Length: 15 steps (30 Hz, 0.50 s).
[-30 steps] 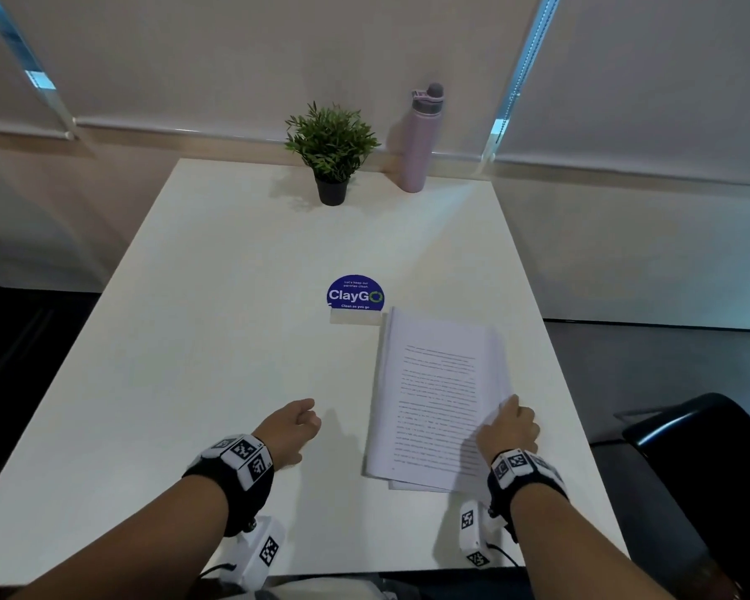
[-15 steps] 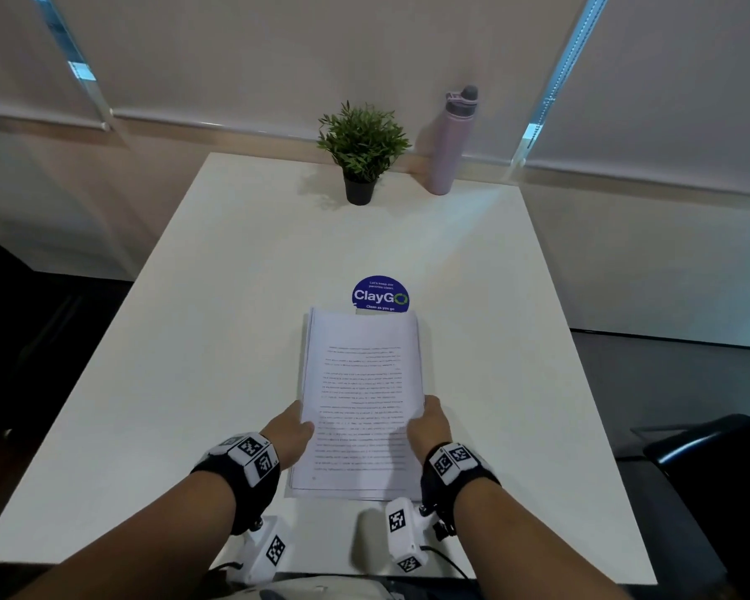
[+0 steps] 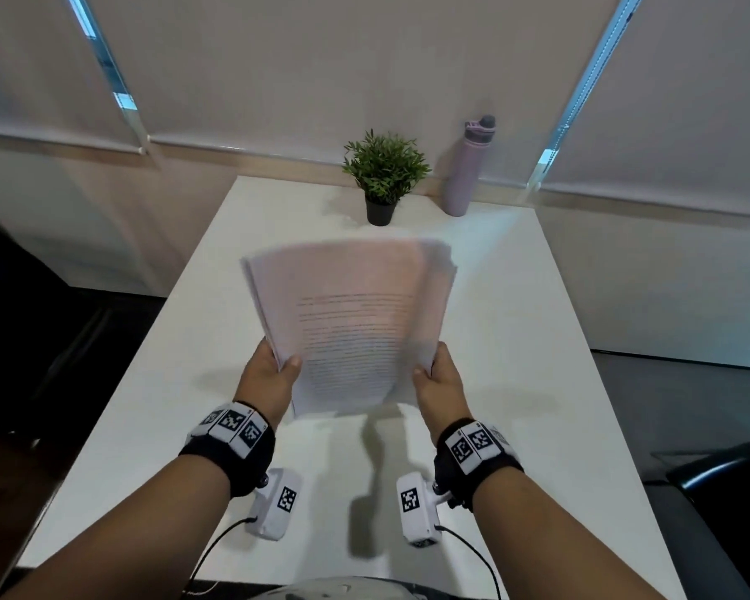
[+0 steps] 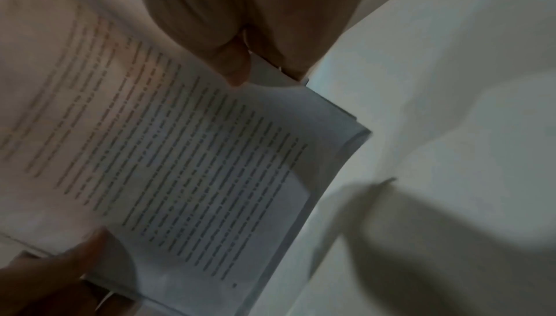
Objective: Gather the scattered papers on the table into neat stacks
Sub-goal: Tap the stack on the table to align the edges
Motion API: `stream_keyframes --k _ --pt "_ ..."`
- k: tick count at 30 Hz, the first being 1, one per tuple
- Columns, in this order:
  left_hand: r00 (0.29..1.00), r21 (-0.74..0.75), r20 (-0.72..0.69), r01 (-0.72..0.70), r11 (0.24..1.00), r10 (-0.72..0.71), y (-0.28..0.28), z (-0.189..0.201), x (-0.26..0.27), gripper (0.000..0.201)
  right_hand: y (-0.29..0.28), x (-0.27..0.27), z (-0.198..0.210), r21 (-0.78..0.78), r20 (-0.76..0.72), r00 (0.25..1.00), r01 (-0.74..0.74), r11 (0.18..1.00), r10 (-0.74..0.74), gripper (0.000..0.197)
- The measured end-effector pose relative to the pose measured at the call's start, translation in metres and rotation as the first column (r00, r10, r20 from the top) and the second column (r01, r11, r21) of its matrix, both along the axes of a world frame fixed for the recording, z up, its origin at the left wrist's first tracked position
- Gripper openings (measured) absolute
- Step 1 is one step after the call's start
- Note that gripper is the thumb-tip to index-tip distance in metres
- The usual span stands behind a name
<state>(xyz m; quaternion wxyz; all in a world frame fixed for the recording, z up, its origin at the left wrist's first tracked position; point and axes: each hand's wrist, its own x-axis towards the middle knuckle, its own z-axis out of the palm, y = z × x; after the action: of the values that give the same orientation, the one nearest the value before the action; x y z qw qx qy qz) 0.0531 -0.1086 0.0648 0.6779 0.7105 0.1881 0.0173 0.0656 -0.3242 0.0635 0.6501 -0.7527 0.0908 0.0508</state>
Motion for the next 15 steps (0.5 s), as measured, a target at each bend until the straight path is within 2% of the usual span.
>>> stream_keyframes --k 3,7,10,12,15 --pt "1.000 0.026 0.004 0.003 1.000 -0.003 0.000 -0.002 -0.003 0.033 0.006 0.001 0.002 0.022 0.016 1.000 -0.002 1.000 0.001 0.052" --pt "1.000 -0.003 0.002 0.012 1.000 -0.012 0.001 -0.006 -0.009 0.036 0.008 -0.003 0.002 0.043 0.009 1.000 0.016 0.999 -0.017 0.050" --pt "0.998 -0.009 0.054 0.034 0.999 -0.033 0.001 0.001 -0.009 0.033 0.007 -0.002 0.013 0.046 0.049 0.998 0.026 0.999 -0.028 0.045" --pt "0.995 -0.021 0.095 0.040 0.999 -0.038 -0.001 0.012 -0.009 0.030 0.005 0.002 0.029 0.046 0.129 0.991 0.029 0.999 -0.035 0.050" --pt "0.988 -0.042 0.152 0.010 0.999 -0.003 -0.003 0.026 -0.006 0.024 0.006 0.004 0.054 -0.023 0.372 0.928 -0.011 1.000 0.019 0.078"
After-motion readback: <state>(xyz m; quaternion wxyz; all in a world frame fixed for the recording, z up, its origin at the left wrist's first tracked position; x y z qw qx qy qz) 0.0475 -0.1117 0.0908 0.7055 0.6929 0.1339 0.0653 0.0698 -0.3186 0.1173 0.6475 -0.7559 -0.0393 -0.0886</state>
